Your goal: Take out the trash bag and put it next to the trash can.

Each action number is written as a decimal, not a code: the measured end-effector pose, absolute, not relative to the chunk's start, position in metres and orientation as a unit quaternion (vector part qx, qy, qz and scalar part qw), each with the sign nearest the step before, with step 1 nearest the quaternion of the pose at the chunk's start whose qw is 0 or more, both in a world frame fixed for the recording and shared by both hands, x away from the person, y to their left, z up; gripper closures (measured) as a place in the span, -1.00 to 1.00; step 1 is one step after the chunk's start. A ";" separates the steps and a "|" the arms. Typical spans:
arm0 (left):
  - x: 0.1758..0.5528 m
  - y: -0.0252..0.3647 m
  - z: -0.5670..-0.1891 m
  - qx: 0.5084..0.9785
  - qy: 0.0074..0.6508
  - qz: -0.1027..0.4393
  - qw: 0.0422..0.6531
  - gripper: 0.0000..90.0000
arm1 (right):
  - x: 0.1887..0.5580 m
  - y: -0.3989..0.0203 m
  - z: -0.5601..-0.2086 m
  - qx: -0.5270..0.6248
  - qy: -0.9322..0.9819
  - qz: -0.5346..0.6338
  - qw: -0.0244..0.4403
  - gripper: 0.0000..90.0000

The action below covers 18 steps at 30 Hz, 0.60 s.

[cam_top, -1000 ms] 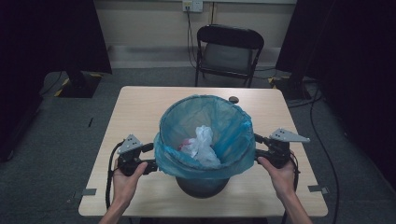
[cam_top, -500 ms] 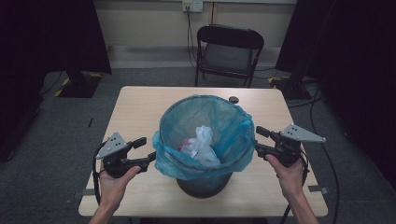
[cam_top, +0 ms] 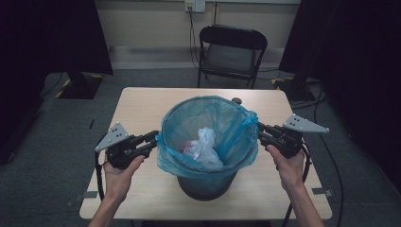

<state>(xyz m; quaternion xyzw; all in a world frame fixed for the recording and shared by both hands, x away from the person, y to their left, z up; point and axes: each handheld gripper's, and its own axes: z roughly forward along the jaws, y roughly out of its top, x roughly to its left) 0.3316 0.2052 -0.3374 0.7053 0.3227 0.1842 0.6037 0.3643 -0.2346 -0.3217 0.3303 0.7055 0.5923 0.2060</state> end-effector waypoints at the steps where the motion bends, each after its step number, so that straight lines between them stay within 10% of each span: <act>1: 0.331 0.205 -0.336 0.705 0.321 0.186 0.605 0.68 | 0.364 -0.234 -0.320 0.327 0.706 0.594 0.206 0.84; 18: 0.333 0.204 -0.307 0.686 0.305 0.185 0.634 0.97 | 0.370 -0.238 -0.295 0.321 0.680 0.629 0.198 1.00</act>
